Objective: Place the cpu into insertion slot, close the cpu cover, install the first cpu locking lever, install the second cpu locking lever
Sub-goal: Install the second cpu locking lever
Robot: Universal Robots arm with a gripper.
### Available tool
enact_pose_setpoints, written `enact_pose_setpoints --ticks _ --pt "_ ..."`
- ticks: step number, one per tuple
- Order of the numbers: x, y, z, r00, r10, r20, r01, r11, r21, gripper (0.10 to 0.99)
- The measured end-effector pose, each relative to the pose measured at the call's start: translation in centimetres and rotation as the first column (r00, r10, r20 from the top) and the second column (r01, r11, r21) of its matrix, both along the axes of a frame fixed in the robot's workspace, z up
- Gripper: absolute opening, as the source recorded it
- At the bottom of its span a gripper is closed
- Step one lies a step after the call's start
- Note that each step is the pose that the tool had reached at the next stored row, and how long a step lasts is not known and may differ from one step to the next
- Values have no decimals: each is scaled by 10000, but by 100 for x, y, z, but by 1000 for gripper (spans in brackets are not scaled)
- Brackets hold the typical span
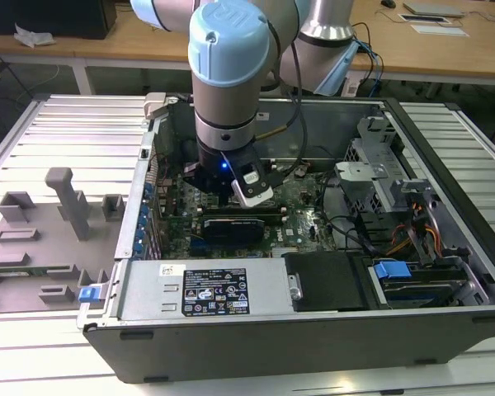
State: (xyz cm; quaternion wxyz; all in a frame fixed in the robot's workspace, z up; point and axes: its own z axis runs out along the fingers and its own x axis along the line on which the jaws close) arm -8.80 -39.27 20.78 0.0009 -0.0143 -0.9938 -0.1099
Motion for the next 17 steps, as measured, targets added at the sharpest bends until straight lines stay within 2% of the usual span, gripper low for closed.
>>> enact_pose_setpoints --ticks 4,9,13,15,17 --pt "0 16 -37 10000 26 1 -26 10000 1 106" --pt "-7 85 -70 10000 33 2 -33 10000 1 106" --pt "-23 85 -90 10000 34 0 -34 10000 -2 106" --pt "-25 85 -92 10000 35 -1 -35 10000 -3 106" --pt "-25 85 -49 10000 34 3 -34 10000 3 106"
